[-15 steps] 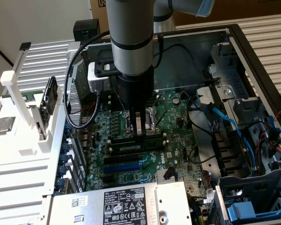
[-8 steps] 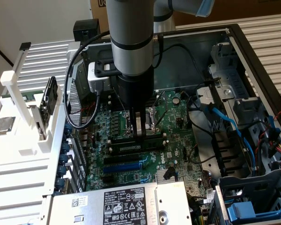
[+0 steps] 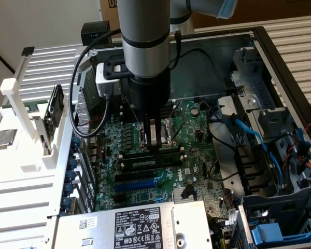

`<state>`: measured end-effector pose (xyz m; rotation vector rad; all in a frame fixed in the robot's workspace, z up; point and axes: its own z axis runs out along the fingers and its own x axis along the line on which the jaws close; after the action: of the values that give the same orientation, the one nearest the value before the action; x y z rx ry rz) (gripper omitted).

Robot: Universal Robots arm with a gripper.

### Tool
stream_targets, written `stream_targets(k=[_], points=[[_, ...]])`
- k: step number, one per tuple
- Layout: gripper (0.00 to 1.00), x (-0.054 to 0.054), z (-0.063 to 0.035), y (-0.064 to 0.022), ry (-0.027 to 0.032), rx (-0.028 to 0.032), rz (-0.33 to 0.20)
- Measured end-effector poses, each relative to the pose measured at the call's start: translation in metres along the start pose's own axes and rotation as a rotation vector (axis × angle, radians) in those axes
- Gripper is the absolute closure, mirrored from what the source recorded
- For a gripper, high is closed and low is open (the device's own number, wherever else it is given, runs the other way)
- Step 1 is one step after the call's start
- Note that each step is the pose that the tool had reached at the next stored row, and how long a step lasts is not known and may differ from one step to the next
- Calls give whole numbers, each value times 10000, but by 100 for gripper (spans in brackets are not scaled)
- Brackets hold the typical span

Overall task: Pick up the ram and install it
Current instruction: 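Press down the ram until it locks into place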

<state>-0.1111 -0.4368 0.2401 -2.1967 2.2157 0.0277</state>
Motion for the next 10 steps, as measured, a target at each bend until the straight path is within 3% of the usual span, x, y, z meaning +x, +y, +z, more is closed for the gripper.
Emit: stream_targets(k=[4,10], points=[[89,-3,-98,0,-1,1,1],[89,-3,-110,0,-1,1,1]])
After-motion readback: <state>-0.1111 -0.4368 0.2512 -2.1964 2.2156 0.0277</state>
